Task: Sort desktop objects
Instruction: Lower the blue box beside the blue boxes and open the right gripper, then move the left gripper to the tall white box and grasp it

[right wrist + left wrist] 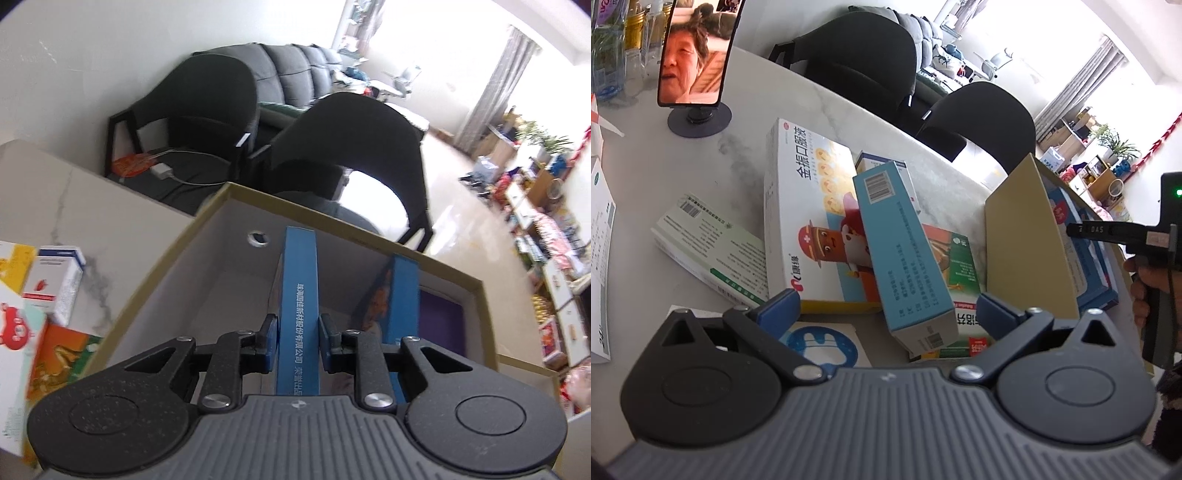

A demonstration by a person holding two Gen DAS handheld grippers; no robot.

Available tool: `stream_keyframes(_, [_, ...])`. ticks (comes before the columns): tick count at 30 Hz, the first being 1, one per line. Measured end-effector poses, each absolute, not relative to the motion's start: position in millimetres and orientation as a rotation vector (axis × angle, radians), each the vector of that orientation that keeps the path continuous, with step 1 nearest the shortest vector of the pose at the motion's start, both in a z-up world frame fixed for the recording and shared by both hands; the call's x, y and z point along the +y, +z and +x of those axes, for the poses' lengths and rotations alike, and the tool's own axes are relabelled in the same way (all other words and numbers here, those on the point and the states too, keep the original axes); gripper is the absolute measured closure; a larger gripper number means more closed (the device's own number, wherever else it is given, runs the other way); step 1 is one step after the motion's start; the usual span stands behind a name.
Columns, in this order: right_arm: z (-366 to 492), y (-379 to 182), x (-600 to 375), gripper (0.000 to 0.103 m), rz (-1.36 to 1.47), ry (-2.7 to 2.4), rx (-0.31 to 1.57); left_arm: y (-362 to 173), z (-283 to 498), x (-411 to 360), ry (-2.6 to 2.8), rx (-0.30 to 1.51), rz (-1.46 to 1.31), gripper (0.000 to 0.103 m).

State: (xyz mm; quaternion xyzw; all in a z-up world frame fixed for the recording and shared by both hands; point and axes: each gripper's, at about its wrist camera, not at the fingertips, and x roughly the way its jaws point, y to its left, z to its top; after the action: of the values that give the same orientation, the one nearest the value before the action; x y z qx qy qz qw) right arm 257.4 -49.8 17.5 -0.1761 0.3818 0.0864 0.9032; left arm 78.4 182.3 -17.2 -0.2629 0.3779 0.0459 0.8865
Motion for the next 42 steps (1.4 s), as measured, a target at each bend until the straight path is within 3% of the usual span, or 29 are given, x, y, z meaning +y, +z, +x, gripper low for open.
stream_keyframes(24, [247,14,-52,0.073,-0.424,0.051,0.69,-15,77,184,0.094,0.777,-0.543,0.0])
stream_keyframes(42, [212,36,-60,0.026,-0.335,0.125,0.598,-11,68,197,0.092,0.759,-0.558,0.0])
